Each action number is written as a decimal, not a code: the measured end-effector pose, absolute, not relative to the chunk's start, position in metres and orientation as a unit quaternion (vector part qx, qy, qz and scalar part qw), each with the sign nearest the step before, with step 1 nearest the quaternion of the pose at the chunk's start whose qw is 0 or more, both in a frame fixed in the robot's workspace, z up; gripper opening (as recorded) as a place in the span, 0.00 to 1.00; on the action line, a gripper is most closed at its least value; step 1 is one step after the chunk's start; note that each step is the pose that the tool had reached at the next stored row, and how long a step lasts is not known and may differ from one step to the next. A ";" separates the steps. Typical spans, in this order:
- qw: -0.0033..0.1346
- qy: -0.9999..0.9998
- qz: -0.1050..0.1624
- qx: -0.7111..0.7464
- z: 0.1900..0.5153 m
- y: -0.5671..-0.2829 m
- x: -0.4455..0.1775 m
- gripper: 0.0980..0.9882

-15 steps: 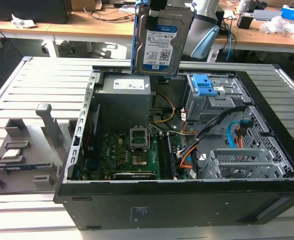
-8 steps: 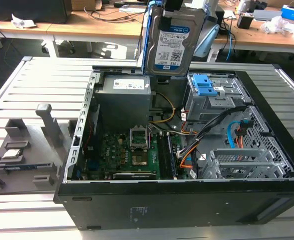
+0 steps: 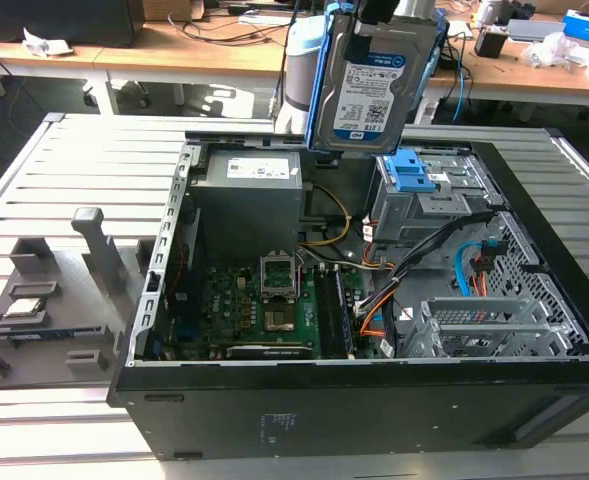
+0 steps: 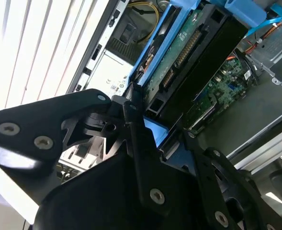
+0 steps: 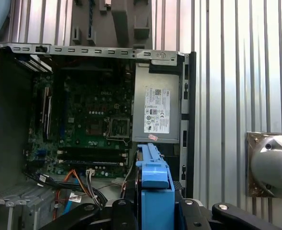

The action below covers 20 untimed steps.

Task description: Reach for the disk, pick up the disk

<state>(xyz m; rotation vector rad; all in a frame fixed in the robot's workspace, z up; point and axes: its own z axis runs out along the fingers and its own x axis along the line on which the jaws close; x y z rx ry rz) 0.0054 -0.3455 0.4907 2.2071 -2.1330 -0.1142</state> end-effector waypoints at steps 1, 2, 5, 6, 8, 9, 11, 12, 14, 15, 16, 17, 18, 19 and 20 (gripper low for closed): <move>0.035 -0.694 -0.037 0.718 0.491 -0.345 0.008 0.30; 0.035 -0.694 -0.037 0.718 0.491 -0.345 0.011 0.30; 0.035 -0.694 -0.037 0.718 0.491 -0.345 0.020 0.30; 0.035 -0.694 -0.037 0.718 0.491 -0.345 0.023 0.30; 0.035 -0.694 -0.037 0.718 0.491 -0.345 0.029 0.30; 0.035 -0.694 -0.037 0.718 0.491 -0.345 0.033 0.30; 0.035 -0.694 -0.037 0.718 0.491 -0.345 0.038 0.30; 0.035 -0.694 -0.037 0.718 0.491 -0.345 0.041 0.30; 0.035 -0.694 -0.037 0.718 0.491 -0.345 0.047 0.30; 0.035 -0.694 -0.037 0.718 0.491 -0.345 0.049 0.30; 0.035 -0.694 -0.037 0.718 0.491 -0.345 0.052 0.30; 0.035 -0.694 -0.037 0.718 0.491 -0.345 0.057 0.30; 0.035 -0.694 -0.037 0.718 0.491 -0.345 0.059 0.30; 0.035 -0.694 -0.037 0.718 0.491 -0.345 0.061 0.30; 0.035 -0.694 -0.037 0.718 0.491 -0.345 0.065 0.30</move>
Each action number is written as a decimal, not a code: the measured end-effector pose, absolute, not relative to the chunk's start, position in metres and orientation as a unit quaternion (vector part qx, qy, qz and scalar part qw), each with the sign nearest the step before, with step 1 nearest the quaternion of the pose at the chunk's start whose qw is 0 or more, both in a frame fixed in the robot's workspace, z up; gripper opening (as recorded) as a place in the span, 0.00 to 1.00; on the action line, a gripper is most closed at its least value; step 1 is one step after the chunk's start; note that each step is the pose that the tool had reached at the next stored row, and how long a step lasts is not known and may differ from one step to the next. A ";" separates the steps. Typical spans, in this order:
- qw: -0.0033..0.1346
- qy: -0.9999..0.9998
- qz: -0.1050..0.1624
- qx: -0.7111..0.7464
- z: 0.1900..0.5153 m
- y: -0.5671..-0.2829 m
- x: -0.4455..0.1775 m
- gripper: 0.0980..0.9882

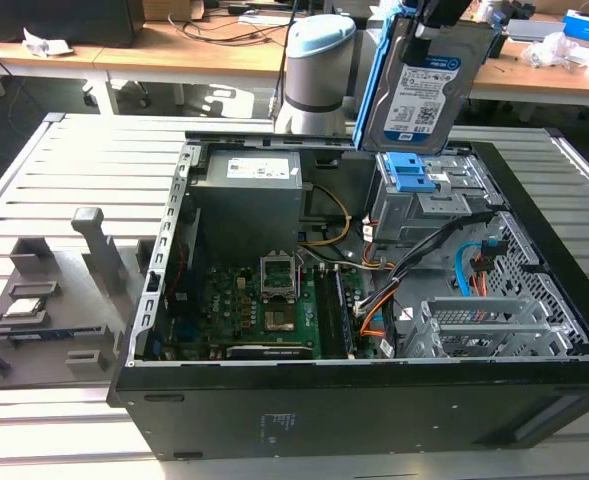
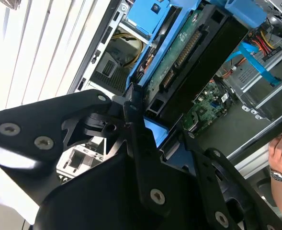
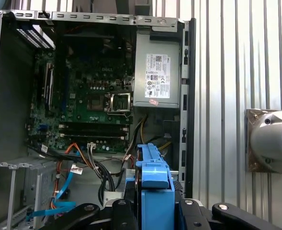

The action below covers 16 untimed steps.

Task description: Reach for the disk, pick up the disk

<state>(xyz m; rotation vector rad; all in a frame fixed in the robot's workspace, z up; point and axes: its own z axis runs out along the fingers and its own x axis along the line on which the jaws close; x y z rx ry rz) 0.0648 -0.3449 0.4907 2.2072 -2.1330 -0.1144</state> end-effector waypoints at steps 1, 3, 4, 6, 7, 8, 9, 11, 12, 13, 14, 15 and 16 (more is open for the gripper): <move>0.035 -0.694 -0.037 0.718 0.491 -0.345 0.068 0.30; 0.035 -0.694 -0.037 0.718 0.491 -0.345 0.074 0.30; 0.035 -0.694 -0.037 0.718 0.491 -0.345 0.074 0.30; 0.035 -0.694 -0.037 0.718 0.491 -0.345 0.075 0.30; 0.035 -0.694 -0.037 0.718 0.491 -0.345 0.075 0.30; 0.035 -0.694 -0.037 0.718 0.491 -0.345 0.075 0.30; 0.035 -0.694 -0.037 0.718 0.491 -0.345 0.075 0.30; 0.035 -0.694 -0.037 0.718 0.491 -0.345 0.075 0.30; 0.035 -0.694 -0.037 0.718 0.491 -0.346 0.075 0.30; 0.035 -0.694 -0.037 0.718 0.491 -0.347 0.075 0.30; 0.035 -0.694 -0.037 0.718 0.491 -0.348 0.075 0.30; 0.035 -0.694 -0.037 0.718 0.491 -0.349 0.075 0.30; 0.035 -0.694 -0.037 0.718 0.491 -0.350 0.075 0.30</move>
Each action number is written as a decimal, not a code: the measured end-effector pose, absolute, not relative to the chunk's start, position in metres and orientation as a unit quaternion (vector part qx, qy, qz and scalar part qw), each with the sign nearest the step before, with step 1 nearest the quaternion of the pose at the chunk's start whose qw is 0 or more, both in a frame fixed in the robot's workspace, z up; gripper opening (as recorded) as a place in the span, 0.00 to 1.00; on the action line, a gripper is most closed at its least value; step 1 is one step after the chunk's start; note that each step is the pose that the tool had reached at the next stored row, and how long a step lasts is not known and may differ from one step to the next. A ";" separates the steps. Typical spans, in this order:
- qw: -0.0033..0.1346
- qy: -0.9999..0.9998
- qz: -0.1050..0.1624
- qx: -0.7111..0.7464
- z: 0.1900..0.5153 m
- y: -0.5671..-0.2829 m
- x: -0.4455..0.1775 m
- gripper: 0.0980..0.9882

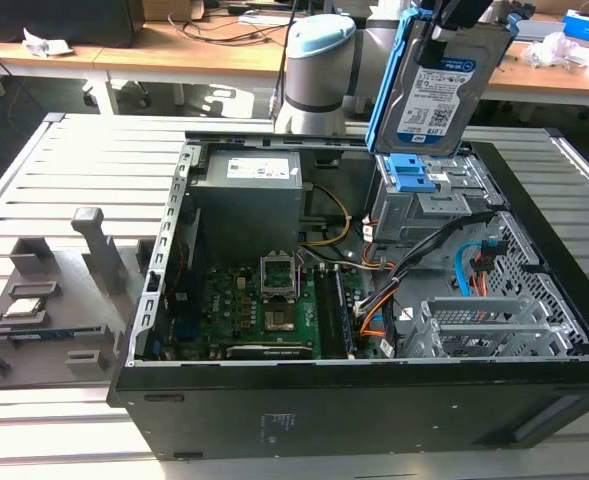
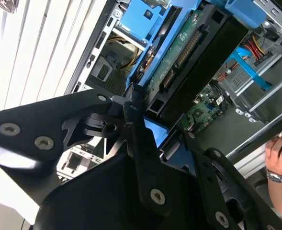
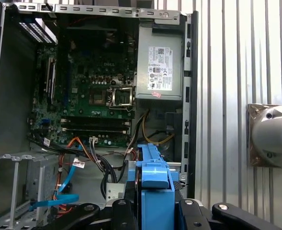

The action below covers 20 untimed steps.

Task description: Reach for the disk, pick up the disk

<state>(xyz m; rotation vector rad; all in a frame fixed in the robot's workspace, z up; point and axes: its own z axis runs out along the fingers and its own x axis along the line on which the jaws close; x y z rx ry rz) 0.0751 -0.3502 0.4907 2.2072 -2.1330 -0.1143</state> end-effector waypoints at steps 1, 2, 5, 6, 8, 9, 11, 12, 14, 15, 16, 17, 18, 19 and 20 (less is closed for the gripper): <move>0.035 -0.694 -0.037 0.718 0.491 -0.352 0.075 0.30; 0.035 -0.694 -0.037 0.718 0.491 -0.354 0.075 0.30; 0.035 -0.694 -0.037 0.718 0.491 -0.360 0.075 0.30; 0.035 -0.694 -0.037 0.718 0.491 -0.362 0.075 0.30; 0.035 -0.694 -0.037 0.718 0.491 -0.367 0.075 0.30; 0.035 -0.694 -0.037 0.718 0.491 -0.368 0.075 0.30; 0.035 -0.694 -0.037 0.718 0.491 -0.370 0.075 0.30; 0.035 -0.694 -0.037 0.718 0.491 -0.371 0.075 0.30; 0.035 -0.694 -0.037 0.718 0.491 -0.374 0.075 0.30; 0.035 -0.694 -0.037 0.718 0.491 -0.376 0.075 0.30; 0.035 -0.694 -0.037 0.718 0.491 -0.377 0.075 0.30; 0.035 -0.694 -0.037 0.718 0.491 -0.378 0.075 0.30; 0.035 -0.694 -0.037 0.718 0.491 -0.379 0.075 0.30; 0.035 -0.694 -0.037 0.718 0.491 -0.380 0.075 0.30; 0.035 -0.694 -0.037 0.718 0.491 -0.381 0.075 0.30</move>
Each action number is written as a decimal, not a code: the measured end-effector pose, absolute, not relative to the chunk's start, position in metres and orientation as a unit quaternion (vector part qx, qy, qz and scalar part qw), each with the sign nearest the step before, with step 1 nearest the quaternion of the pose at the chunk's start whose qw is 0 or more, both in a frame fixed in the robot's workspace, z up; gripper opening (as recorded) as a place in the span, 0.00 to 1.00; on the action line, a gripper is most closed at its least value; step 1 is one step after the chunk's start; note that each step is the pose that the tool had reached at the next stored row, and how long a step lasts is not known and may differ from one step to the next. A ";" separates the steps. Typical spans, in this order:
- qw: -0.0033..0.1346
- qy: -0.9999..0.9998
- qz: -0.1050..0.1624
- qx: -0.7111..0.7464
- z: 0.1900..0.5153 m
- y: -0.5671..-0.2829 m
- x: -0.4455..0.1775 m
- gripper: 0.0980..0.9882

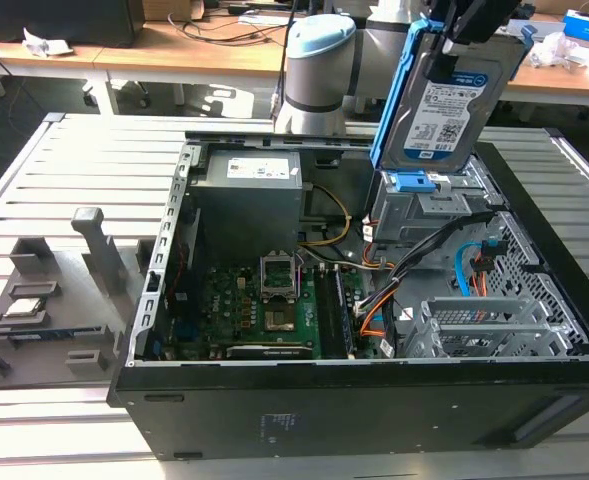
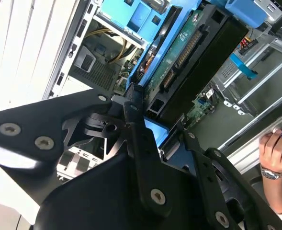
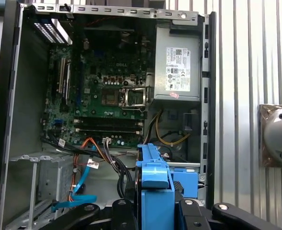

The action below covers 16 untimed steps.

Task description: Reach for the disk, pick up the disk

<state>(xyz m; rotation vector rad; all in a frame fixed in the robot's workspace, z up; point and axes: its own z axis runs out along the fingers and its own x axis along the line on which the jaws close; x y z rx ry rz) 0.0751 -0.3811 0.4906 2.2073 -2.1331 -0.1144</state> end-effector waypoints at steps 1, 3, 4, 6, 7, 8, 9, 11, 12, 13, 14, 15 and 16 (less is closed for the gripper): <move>0.035 -0.694 -0.037 0.718 0.491 -0.382 0.075 0.30; 0.035 -0.694 -0.037 0.718 0.491 -0.384 0.075 0.30; 0.035 -0.694 -0.037 0.718 0.491 -0.386 0.075 0.30; 0.035 -0.694 -0.037 0.718 0.491 -0.389 0.075 0.30; 0.035 -0.694 -0.037 0.718 0.491 -0.390 0.075 0.30; 0.035 -0.694 -0.037 0.718 0.491 -0.391 0.075 0.30; 0.035 -0.694 -0.037 0.718 0.491 -0.393 0.075 0.30; 0.035 -0.694 -0.037 0.718 0.491 -0.395 0.075 0.30; 0.035 -0.694 -0.037 0.718 0.491 -0.397 0.075 0.30; 0.035 -0.694 -0.037 0.718 0.491 -0.398 0.075 0.30; 0.035 -0.694 -0.037 0.718 0.491 -0.399 0.075 0.30; 0.035 -0.694 -0.037 0.718 0.491 -0.400 0.075 0.30; 0.035 -0.694 -0.037 0.718 0.491 -0.401 0.075 0.30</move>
